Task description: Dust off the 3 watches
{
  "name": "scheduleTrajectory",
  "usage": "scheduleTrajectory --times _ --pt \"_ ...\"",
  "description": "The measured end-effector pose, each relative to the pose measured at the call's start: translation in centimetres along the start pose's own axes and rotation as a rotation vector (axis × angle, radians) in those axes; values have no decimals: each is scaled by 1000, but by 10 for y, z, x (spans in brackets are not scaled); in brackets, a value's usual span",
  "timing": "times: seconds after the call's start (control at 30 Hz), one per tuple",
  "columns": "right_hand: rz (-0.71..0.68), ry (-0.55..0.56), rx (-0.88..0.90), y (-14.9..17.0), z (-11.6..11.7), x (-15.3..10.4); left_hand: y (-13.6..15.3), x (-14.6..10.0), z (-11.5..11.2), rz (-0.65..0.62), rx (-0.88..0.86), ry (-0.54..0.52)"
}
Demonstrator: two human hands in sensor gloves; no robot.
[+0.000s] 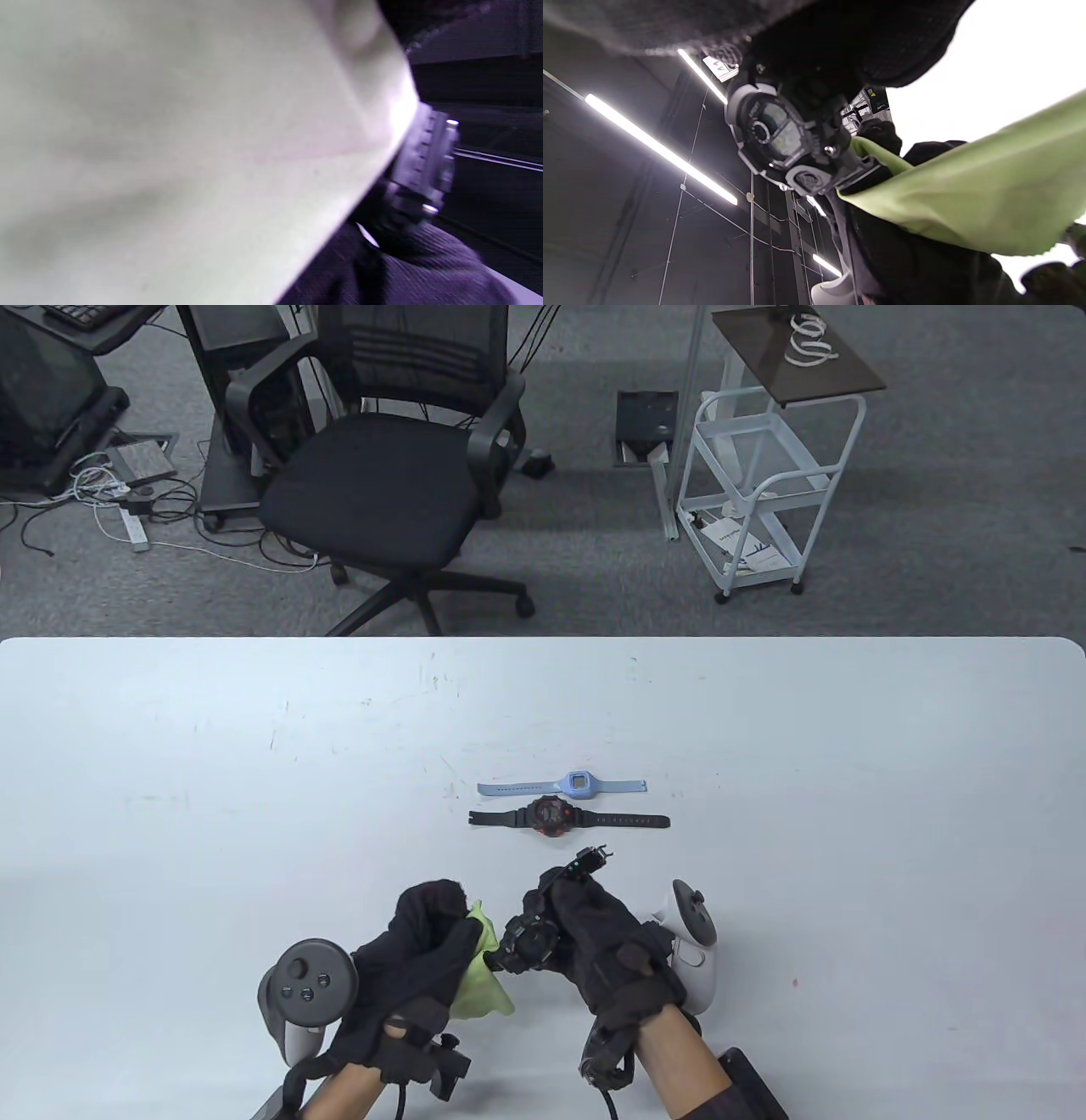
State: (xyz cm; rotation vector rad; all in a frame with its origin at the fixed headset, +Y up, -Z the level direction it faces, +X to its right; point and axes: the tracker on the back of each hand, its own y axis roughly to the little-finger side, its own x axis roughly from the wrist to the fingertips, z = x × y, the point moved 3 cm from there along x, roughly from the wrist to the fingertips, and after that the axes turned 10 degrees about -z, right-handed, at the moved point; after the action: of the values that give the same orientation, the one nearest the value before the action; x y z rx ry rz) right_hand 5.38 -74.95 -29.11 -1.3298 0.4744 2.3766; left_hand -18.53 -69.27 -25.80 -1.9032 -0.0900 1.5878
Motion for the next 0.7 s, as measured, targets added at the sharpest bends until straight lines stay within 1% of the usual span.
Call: scheduleTrajectory --times 0.07,0.17,0.2,0.23,0.27,0.33,0.4,0.43,0.5,0.6,0.7 --pt "-5 8 1 0 0 -1 -1 0 -4 -35 -34 76" --pt "-15 44 8 -2 -3 -3 -1 0 -8 -69 -114 102" --pt "-17 56 6 -3 -5 -3 -1 1 -9 -75 -124 130" --pt "-17 65 10 -3 -7 -4 -2 0 -12 -95 -142 186" --pt "-18 66 13 -3 -8 -4 -3 1 -13 -106 -159 213" --pt "-25 79 22 -5 -11 -6 -4 2 -17 -100 -214 327" --pt "-31 86 21 -6 -12 -6 -5 4 -20 -92 -183 428" --pt "-31 85 25 -6 -12 -6 -5 4 -20 -96 -130 437" --pt "-23 79 26 -5 -11 -6 -6 4 -16 -96 -12 328" --pt "-19 62 14 -4 -8 -5 -9 2 -13 -93 116 276" --pt "-22 60 16 -2 -6 -5 -13 1 -11 -112 192 214"
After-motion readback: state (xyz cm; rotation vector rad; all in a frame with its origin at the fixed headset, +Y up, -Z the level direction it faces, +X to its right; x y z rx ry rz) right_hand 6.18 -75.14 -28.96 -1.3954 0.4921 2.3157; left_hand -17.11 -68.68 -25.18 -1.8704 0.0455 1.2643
